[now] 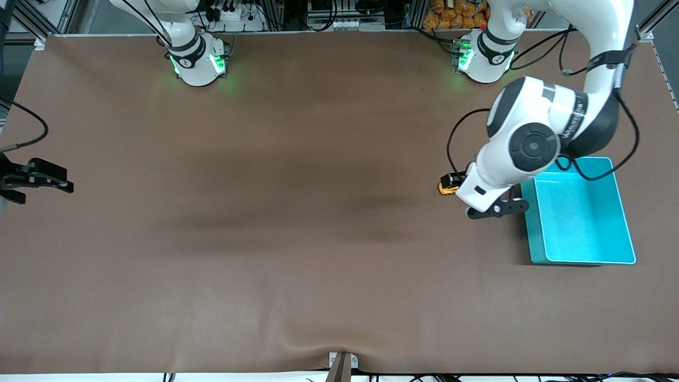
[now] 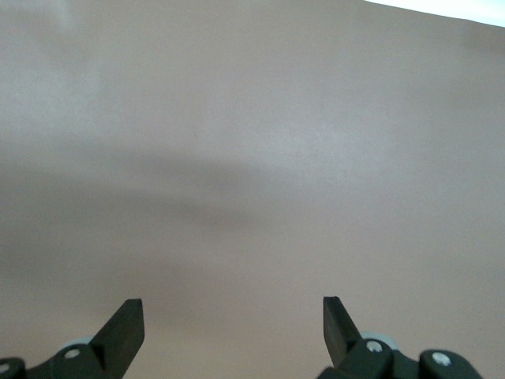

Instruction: Wind and store yellow beetle car

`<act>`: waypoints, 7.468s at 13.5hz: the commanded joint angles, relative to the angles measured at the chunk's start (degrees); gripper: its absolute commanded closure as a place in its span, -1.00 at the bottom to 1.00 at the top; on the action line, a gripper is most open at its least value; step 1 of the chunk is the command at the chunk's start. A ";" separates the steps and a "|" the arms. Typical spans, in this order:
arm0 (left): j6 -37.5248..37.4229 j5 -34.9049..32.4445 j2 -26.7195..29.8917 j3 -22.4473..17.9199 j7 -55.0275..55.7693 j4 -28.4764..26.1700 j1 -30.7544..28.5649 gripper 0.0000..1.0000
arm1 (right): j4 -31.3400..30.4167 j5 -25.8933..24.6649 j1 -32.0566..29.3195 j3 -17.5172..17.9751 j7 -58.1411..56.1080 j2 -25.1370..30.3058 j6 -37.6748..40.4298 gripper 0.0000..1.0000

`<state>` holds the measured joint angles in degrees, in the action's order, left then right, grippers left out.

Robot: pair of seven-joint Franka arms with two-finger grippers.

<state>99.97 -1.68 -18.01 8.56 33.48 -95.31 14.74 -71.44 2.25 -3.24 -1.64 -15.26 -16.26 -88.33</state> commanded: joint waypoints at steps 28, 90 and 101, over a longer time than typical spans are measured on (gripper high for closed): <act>51.11 6.52 1.75 0.93 67.06 -39.25 -7.54 -1.00 | -19.27 -0.40 -0.01 0.59 4.88 17.23 -7.03 -1.00; 28.00 -11.59 -13.19 0.31 -40.17 -11.30 -35.93 0.72 | -19.62 0.30 0.78 0.41 5.06 15.99 -9.67 -1.00; 23.96 -10.71 -0.03 4.52 -40.43 -10.51 -35.84 -1.00 | -19.79 0.21 1.22 0.50 8.75 16.08 -9.84 -1.00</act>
<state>125.60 -11.89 -22.33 10.97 -7.72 -104.78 -21.04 -90.75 2.30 -2.25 -1.24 -8.11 -0.70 -97.93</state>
